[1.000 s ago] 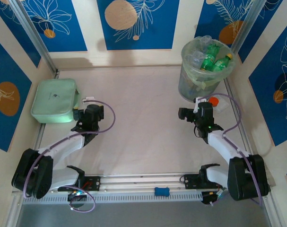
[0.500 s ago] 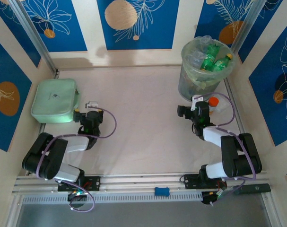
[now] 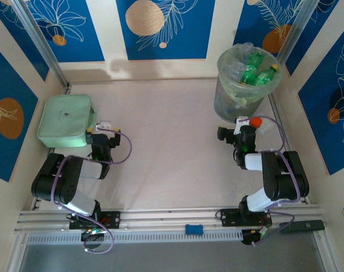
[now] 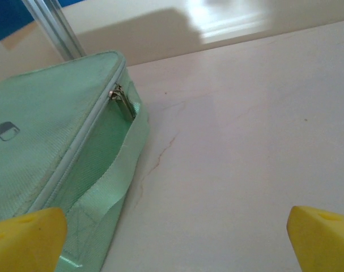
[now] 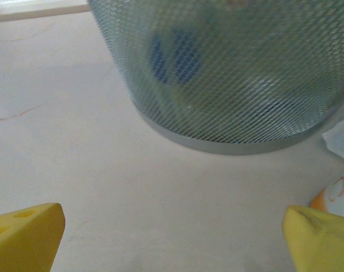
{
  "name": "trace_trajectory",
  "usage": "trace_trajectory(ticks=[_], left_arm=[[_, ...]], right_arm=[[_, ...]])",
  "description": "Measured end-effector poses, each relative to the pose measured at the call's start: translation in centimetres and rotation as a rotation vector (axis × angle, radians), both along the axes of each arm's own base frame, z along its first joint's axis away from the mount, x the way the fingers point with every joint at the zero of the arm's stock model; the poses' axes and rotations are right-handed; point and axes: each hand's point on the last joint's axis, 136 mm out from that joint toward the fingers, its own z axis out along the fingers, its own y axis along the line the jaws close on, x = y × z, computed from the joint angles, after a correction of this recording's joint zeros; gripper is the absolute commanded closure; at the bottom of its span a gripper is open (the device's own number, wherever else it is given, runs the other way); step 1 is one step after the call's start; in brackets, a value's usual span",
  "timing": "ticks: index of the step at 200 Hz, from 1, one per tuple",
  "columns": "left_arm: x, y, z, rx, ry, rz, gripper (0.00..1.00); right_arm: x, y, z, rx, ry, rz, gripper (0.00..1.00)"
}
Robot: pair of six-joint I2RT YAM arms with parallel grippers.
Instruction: Put the plastic bottles in the bin
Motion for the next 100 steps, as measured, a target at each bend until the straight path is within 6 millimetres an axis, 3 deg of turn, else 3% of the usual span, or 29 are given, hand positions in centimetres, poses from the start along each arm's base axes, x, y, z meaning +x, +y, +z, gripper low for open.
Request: trace_trajectory(ticks=[30, 100], left_arm=[[0.01, -0.40, -0.93, -0.026, 0.013, -0.037, 0.01], [0.14, -0.73, -0.80, -0.038, 0.004, -0.053, 0.01]], right_arm=[[0.25, 0.16, 0.46, 0.005, -0.022, 0.009, 0.01], [0.48, 0.34, 1.00, 0.007, -0.046, 0.016, 0.01]])
